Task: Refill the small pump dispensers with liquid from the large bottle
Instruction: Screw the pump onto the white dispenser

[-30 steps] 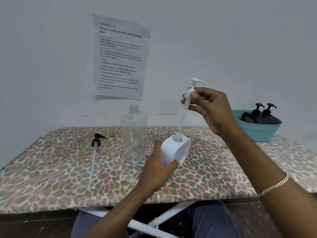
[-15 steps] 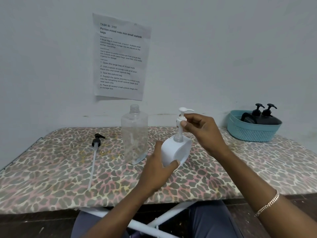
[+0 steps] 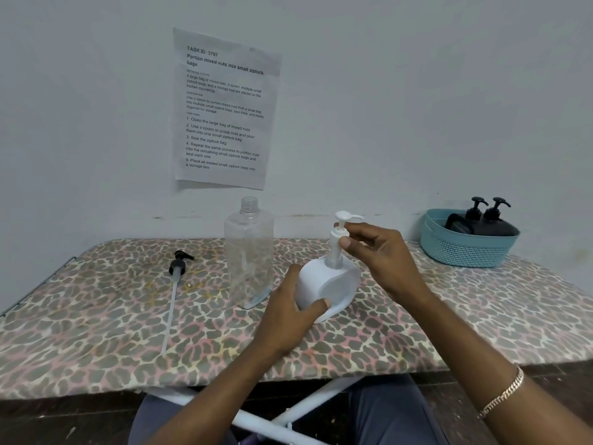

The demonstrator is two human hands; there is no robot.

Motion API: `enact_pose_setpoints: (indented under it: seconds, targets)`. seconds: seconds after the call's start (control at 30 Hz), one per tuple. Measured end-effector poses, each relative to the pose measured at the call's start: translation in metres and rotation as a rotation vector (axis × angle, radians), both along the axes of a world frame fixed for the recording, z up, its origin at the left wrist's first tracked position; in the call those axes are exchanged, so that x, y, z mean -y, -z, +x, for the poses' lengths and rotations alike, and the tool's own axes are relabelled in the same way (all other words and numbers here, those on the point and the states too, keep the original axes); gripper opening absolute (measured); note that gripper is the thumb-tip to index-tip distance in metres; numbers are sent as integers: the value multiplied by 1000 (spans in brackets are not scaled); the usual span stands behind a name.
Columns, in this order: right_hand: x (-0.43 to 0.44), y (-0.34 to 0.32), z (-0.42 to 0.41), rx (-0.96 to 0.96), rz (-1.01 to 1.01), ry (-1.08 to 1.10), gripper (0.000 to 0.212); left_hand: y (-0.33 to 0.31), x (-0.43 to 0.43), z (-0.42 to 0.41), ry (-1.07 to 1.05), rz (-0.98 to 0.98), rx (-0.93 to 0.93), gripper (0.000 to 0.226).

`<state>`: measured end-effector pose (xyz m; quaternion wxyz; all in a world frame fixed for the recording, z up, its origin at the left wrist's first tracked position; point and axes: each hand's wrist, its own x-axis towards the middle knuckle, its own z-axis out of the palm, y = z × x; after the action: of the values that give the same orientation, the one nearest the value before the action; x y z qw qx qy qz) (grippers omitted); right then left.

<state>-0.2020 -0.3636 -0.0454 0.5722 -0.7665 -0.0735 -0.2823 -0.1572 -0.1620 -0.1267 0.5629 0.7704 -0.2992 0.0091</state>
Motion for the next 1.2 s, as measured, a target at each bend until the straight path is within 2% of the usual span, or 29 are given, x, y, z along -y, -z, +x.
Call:
enact_pose_setpoints:
  seconds: [0.23,0.5,0.63,0.87,1.0,1.1,1.2]
  targets:
    - [2,16,1,-71,-34,5,24,0,0,1,12,-11,-11,50]
    - [2,18,-2,-175,-44,16,13,1,0,1,26,-21,-22,54]
    - [3,17,-5,-190,-84,65,28,1,-1,1,34,-14,-3,52]
    - [-5,14,-7,-144,-235,211,23,2,-2,2,44,-10,10,49]
    - [-13,17,-7,-94,-323,258,40,2,-2,1,51,-15,8,49]
    - [-10,13,-9,-168,-306,206,39,1,-1,2,49,-19,-1,51]
    - [-3,3,-14,-229,-228,40,37,1,-1,3,50,-9,-7,51]
